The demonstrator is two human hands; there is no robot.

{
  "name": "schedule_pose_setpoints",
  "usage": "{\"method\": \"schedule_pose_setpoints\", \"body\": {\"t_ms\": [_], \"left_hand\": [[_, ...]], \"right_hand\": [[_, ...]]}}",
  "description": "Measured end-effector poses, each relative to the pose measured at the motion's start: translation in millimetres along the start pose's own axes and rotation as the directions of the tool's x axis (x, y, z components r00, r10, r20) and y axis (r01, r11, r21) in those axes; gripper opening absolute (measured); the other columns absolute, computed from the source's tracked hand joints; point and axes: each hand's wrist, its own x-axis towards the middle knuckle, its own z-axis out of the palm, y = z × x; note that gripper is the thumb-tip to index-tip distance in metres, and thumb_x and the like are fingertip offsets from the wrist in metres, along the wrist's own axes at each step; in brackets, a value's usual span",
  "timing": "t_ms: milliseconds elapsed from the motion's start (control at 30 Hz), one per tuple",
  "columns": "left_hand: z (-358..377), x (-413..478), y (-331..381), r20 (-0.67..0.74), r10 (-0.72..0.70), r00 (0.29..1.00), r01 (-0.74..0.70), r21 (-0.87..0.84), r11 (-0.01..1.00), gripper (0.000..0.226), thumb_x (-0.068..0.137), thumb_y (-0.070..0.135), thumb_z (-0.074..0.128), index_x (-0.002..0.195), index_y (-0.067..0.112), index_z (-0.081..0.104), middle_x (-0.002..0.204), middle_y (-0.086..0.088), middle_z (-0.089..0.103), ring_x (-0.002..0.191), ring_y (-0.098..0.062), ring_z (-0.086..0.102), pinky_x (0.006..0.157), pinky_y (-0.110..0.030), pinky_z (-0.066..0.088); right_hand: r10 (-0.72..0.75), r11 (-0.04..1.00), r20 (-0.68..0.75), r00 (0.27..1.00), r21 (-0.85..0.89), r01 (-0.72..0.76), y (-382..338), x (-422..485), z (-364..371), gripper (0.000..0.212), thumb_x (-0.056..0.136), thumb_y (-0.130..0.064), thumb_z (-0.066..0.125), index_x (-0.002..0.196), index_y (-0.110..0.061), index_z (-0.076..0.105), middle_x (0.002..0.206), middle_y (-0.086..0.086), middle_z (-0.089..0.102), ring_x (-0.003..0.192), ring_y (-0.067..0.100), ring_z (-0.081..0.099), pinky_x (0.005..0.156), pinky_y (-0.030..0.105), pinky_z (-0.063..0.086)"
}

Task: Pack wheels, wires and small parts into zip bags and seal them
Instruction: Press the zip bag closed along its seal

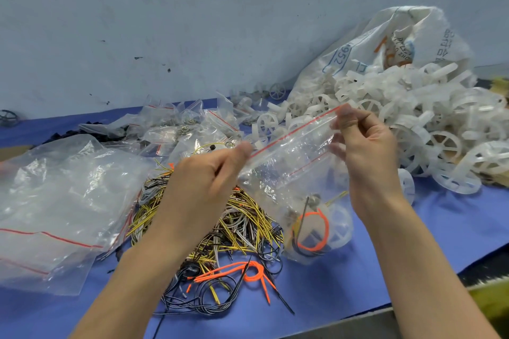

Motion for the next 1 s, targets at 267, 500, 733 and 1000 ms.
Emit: {"method": "schedule_pose_setpoints", "body": {"t_ms": [267,500,733,1000], "left_hand": [[75,-16,-15,0.563,-0.060,0.824,0.339,-0.405,0.849,0.047,0.076,0.069,0.064,0.110,0.037,0.059,0.099,0.021,0.067,0.096,0.004,0.063,0.085,-0.014,0.047],[103,-8,-6,0.367,-0.243,0.898,0.402,-0.456,0.794,0.029,0.105,0.023,0.043,0.099,0.024,0.071,0.090,0.007,0.074,0.078,-0.003,0.065,0.063,-0.013,0.047],[63,27,-2,0.169,-0.551,0.817,0.490,-0.709,0.508,0.034,0.102,0.033,0.048,0.081,0.018,0.071,0.092,-0.014,0.072,0.087,-0.026,0.064,0.086,-0.042,0.052],[-1,4,-6,0.357,-0.412,0.838,0.532,-0.703,0.472,0.056,0.087,0.064,0.059,0.124,0.022,0.066,0.121,-0.011,0.068,0.117,-0.033,0.061,0.099,-0.055,0.049]], "right_hand": [[0.045,0.999,-0.029,0.999,0.027,-0.045,8,8,-13,0.014,0.097,-0.030,0.063,0.086,-0.022,0.062,0.063,-0.014,0.063,0.056,0.003,0.056,0.059,0.021,0.050],[0.106,0.977,0.073,0.992,-0.192,-0.090,14,12,-24,0.023,0.098,-0.046,0.053,0.102,-0.025,0.063,0.092,-0.003,0.073,0.081,0.013,0.070,0.074,0.024,0.051],[0.536,0.839,0.603,0.590,-0.308,-0.448,15,-7,-31,0.067,0.070,-0.082,0.060,0.122,-0.041,0.068,0.124,-0.003,0.069,0.117,0.023,0.065,0.094,0.046,0.054],[0.419,0.858,0.670,0.612,-0.072,-0.509,18,-39,29,0.026,0.093,-0.023,0.059,0.114,-0.025,0.072,0.100,0.006,0.071,0.096,0.029,0.072,0.075,0.049,0.061]]}}
